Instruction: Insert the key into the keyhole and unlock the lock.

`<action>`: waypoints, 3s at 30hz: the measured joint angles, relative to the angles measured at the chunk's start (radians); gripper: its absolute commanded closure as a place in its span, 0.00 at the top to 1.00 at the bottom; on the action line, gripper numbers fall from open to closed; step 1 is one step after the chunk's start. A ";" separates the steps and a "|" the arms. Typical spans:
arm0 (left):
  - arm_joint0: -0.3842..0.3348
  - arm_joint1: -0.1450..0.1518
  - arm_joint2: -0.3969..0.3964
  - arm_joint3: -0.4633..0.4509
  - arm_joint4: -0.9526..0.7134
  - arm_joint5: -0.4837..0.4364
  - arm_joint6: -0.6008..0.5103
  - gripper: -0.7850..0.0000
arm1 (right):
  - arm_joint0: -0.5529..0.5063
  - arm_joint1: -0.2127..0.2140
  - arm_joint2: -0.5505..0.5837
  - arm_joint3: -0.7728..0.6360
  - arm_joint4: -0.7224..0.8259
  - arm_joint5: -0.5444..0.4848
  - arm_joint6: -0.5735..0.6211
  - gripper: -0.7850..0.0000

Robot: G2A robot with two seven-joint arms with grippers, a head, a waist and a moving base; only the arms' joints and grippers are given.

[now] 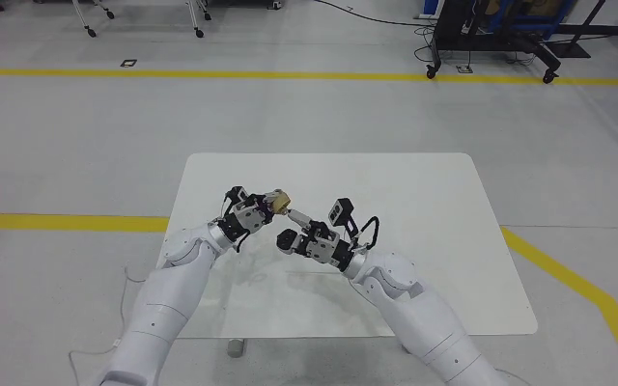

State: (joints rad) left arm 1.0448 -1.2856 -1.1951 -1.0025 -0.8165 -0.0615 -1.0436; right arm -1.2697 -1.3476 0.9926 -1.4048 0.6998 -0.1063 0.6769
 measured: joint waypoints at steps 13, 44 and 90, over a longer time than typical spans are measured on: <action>0.003 0.002 0.007 -0.014 0.037 -0.008 -0.018 0.00 | 0.028 -0.012 -0.009 0.053 0.068 0.019 0.027 0.25; 0.003 0.005 0.015 -0.025 0.074 -0.048 -0.044 0.00 | 0.000 -0.027 0.032 0.069 0.261 0.038 0.066 0.00; -0.231 -0.079 0.500 0.042 1.311 0.010 0.407 1.00 | -0.213 0.062 0.486 -0.221 0.045 0.035 0.008 1.00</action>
State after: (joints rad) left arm 0.8134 -1.3645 -0.6947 -0.9608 0.4940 -0.0515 -0.6364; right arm -1.4824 -1.2853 1.4790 -1.6255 0.7443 -0.0718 0.6845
